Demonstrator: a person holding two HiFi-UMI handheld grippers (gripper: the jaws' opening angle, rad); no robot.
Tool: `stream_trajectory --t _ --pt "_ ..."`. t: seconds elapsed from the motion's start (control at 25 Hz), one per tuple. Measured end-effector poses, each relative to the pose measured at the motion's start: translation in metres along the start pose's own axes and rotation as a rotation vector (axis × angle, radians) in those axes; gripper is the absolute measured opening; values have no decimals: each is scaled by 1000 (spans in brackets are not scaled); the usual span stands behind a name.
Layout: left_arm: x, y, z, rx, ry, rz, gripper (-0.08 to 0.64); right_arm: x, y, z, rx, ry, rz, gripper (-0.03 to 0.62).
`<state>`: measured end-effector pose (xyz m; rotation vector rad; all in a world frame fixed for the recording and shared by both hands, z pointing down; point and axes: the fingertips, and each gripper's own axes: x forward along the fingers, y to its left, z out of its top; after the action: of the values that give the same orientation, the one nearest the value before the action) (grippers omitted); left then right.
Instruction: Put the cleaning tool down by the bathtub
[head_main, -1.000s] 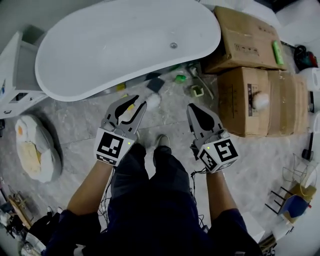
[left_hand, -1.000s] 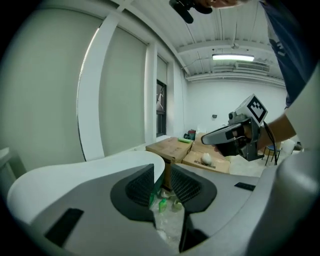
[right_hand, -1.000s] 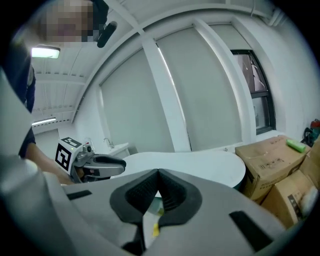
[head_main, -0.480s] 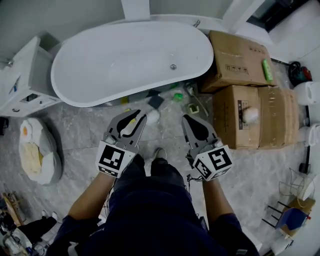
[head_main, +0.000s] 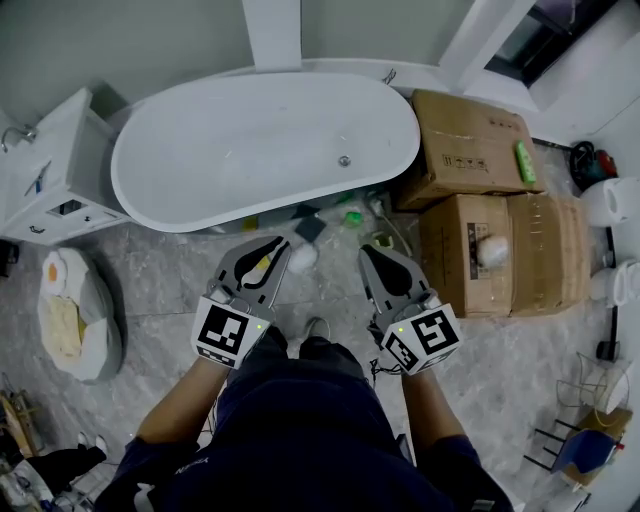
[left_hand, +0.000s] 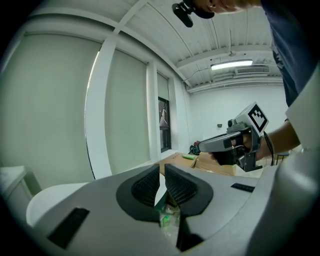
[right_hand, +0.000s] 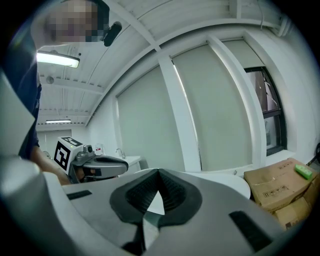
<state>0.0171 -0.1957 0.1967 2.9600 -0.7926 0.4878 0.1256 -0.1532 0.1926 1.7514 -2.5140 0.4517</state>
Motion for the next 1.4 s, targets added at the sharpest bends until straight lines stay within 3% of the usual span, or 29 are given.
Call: stream_trajectory --t 0.52,1.4 --pt "-2 -1 37 5 -71 1 38 -2 5 23 -26 -28 18 3" --pt "0 -11 39 22 -48 -8 32 -13 -1 24 -28 -40 24 3"
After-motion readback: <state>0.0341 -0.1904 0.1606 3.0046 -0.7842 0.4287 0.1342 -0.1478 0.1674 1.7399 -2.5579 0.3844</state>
